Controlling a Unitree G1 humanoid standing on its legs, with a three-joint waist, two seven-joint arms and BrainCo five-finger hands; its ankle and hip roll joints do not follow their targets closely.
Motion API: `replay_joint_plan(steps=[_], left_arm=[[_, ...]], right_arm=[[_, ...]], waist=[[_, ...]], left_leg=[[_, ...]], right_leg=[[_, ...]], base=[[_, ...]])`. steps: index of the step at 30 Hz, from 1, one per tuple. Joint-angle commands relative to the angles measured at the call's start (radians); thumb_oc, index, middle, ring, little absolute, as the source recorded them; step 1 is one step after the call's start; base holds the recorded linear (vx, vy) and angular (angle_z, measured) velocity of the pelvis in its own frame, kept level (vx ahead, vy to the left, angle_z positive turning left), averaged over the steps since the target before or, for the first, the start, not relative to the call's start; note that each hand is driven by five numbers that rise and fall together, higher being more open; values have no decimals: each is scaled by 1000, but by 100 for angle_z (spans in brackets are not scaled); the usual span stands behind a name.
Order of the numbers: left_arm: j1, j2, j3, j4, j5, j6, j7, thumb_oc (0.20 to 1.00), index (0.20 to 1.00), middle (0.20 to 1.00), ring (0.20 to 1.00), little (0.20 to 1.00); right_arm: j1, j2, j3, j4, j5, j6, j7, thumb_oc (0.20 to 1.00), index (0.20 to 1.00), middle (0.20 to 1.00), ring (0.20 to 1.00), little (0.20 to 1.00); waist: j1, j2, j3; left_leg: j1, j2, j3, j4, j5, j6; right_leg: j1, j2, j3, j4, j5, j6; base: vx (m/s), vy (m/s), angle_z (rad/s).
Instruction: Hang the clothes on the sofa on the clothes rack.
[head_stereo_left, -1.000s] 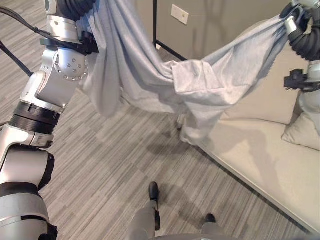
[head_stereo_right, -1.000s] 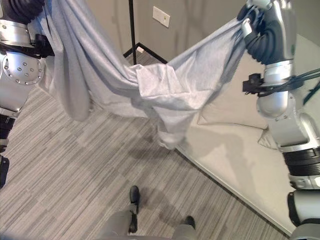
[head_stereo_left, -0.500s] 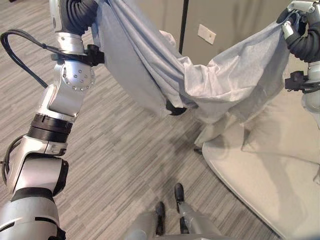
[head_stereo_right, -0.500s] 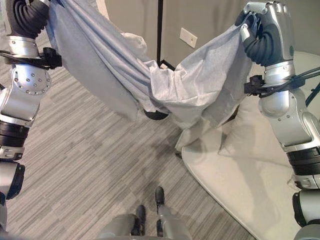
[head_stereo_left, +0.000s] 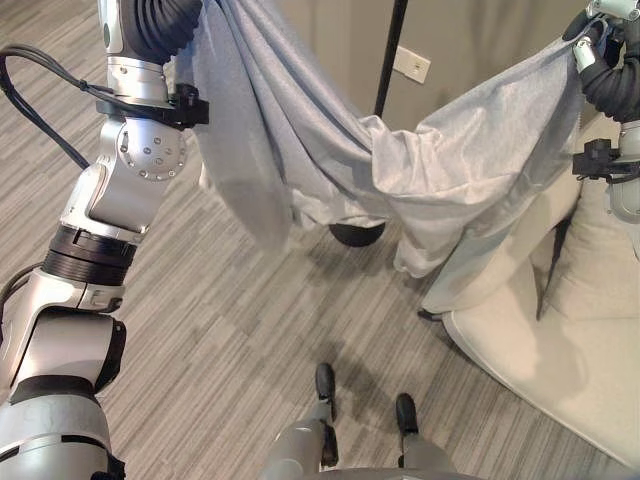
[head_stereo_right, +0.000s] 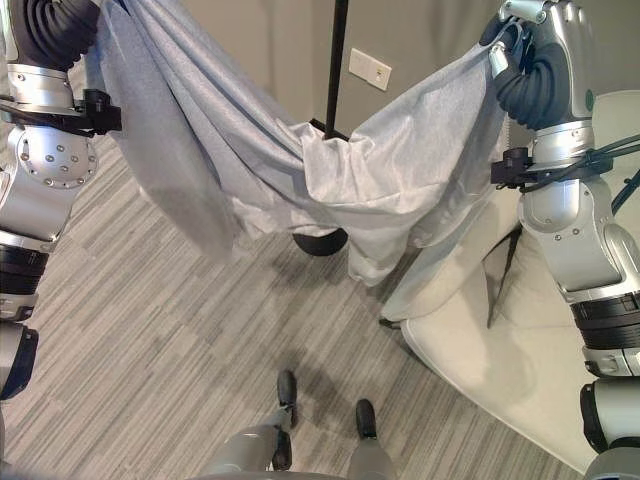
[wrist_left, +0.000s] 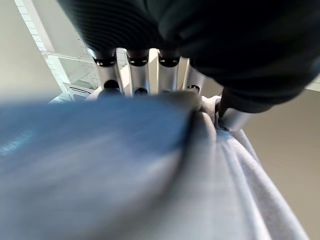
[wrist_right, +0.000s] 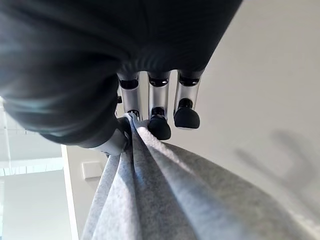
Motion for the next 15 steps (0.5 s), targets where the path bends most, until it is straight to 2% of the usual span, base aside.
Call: replay_joint_plan(steps=[1, 2, 4, 6, 8, 10, 11, 12, 13, 15], left_arm=[[-109, 16, 45, 9, 9, -21, 29, 200, 200, 200, 200, 200], [-111, 8, 39, 10, 9, -22, 27, 200, 200, 200, 200, 200], [-106, -20, 44, 2, 9, -22, 23, 200, 200, 200, 200, 200], [-91, -43, 53, -5, 13, -34, 11, 200, 200, 200, 200, 200], [-73, -62, 58, -2, 1, -33, -7, 200, 200, 200, 200, 200], [-73, -62, 55, -4, 0, -33, -13, 200, 200, 200, 200, 200], [-75, -65, 60, -10, -3, -36, -21, 200, 200, 200, 200, 200], [-69, -68, 67, -14, -5, -37, -22, 200, 200, 200, 200, 200], [-70, -68, 68, -17, -5, -36, -23, 200, 200, 200, 200, 200], [-51, -86, 82, -20, -17, -42, -19, 200, 200, 200, 200, 200]], right_arm=[[-30, 43, -83, -12, 1, -17, -31, 200, 200, 200, 200, 200], [9, 46, -110, -19, 2, -26, -42, 200, 200, 200, 200, 200], [36, 56, -130, -32, 4, -27, -34, 200, 200, 200, 200, 200], [70, 55, -149, -43, 7, -35, -28, 200, 200, 200, 200, 200], [107, 55, -166, -54, 14, -41, -9, 200, 200, 200, 200, 200], [121, 50, -177, -54, 20, -46, -5, 200, 200, 200, 200, 200], [126, 36, -190, -58, 39, -60, -3, 200, 200, 200, 200, 200], [129, 33, -197, -60, 45, -64, -2, 200, 200, 200, 200, 200], [131, 33, -201, -61, 47, -65, -1, 200, 200, 200, 200, 200], [144, 32, -212, -58, 50, -67, -8, 200, 200, 200, 200, 200]], waist=[[-1, -21, -50], [-30, -13, -34], [-33, -16, -32], [-33, -16, -43], [-36, -14, -68], [-39, -15, -65], [-37, -41, -27], [-32, -52, -13], [-35, -51, -11], [-34, -57, -1]], left_leg=[[89, 58, 24, 1, -152, -122], [112, 35, 11, 1, -165, -106], [141, 24, 0, 1, -172, -106], [169, 33, 6, 1, -183, -113], [212, 47, 7, 1, -197, -120], [233, 53, 6, 2, -196, -122], [176, 68, 2, 172, -217, -139], [138, 71, -6, 243, -213, -144], [115, 76, -12, 283, -229, -145], [52, 92, -30, 351, -212, -147]], right_leg=[[-27, 62, 47, 1, -42, 18], [-60, 128, 66, -17, -55, 7], [-39, 138, 72, -32, -44, 3], [-5, 141, 50, -65, -31, -3], [39, 151, 17, -68, -53, -20], [53, 157, 8, -64, -64, -33], [73, 156, 5, -39, -83, -64], [81, 151, 5, -33, -86, -73], [78, 153, 0, -31, -86, -75], [92, 143, -8, -26, -99, -85]], base=[[241, 64, -17], [191, 1, -21], [173, -53, 34], [175, -141, 75], [213, -203, 19], [81, -185, 18], [-10, -238, 8], [-51, -206, 12], [-30, -73, 20], [3, -28, 22]])
